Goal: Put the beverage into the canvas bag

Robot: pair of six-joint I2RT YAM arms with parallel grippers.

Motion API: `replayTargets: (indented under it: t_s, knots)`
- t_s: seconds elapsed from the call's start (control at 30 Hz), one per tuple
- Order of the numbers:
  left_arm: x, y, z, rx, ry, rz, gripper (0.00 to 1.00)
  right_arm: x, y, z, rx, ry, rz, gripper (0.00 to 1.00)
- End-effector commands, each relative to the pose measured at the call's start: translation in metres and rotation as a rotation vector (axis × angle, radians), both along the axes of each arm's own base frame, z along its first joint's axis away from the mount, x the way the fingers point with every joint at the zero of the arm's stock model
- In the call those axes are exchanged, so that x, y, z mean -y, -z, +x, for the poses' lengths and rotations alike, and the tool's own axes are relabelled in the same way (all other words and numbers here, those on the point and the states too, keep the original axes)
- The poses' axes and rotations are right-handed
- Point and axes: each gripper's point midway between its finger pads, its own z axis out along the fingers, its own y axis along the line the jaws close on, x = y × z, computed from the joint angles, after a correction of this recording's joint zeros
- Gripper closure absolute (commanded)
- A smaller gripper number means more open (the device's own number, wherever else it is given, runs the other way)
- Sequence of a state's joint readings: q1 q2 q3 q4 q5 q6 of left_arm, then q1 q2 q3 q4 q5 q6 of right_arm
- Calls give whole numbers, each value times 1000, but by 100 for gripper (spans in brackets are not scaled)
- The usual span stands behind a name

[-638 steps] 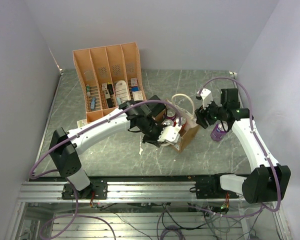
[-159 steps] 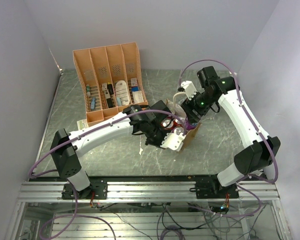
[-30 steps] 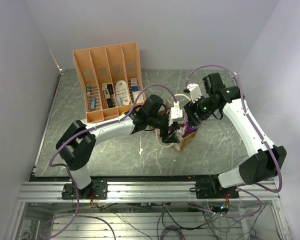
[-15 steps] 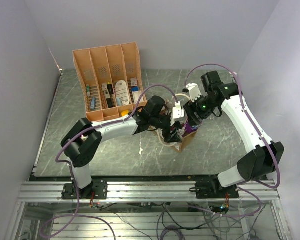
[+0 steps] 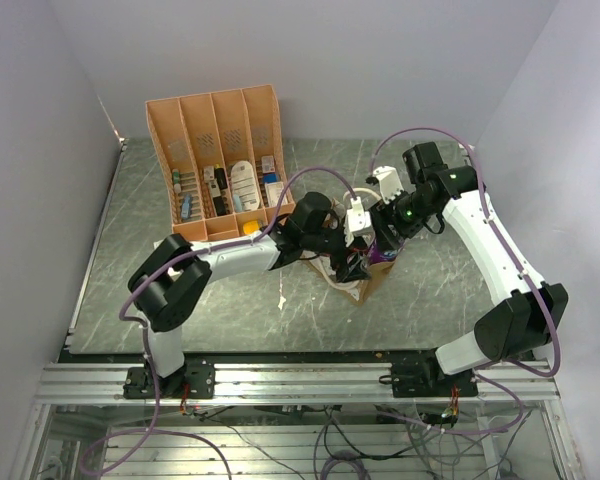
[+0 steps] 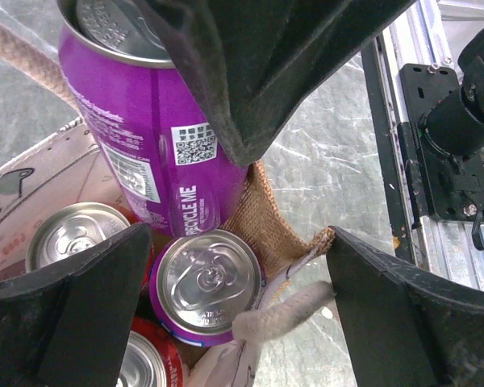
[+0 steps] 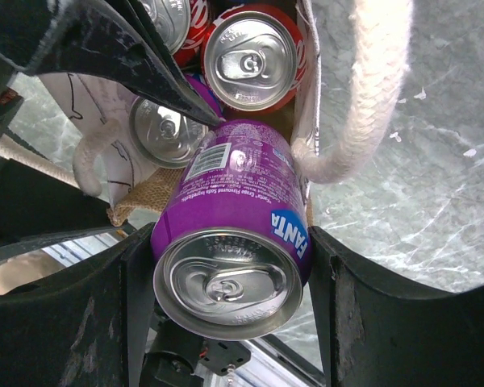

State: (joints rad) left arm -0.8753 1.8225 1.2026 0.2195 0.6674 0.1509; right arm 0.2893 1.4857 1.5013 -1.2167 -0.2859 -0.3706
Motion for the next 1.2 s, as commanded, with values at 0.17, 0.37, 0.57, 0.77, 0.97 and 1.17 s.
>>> replayTargets:
  t_s: [0.17, 0.37, 0.57, 0.77, 0.97, 1.17]
  knots:
    - [29, -13, -4, 12, 109, -114, 2, -7, -3, 3, 4, 10, 46, 100]
    - [29, -13, -20, -6, 199, -124, 5, -8, -5, 4, 13, 6, 50, 95]
    - [24, -13, -29, 17, 252, -110, 6, -9, 3, 2, 11, -1, 55, 92]
    - [11, -20, -31, 86, 279, -42, 6, -7, 7, 8, 49, 2, 46, 96]
    - [1, -34, -37, 141, 321, -17, 10, -10, 13, 9, 42, -12, 49, 99]
    - [-11, -35, -50, 159, 388, 23, 19, -12, 20, 11, 16, -20, 36, 99]
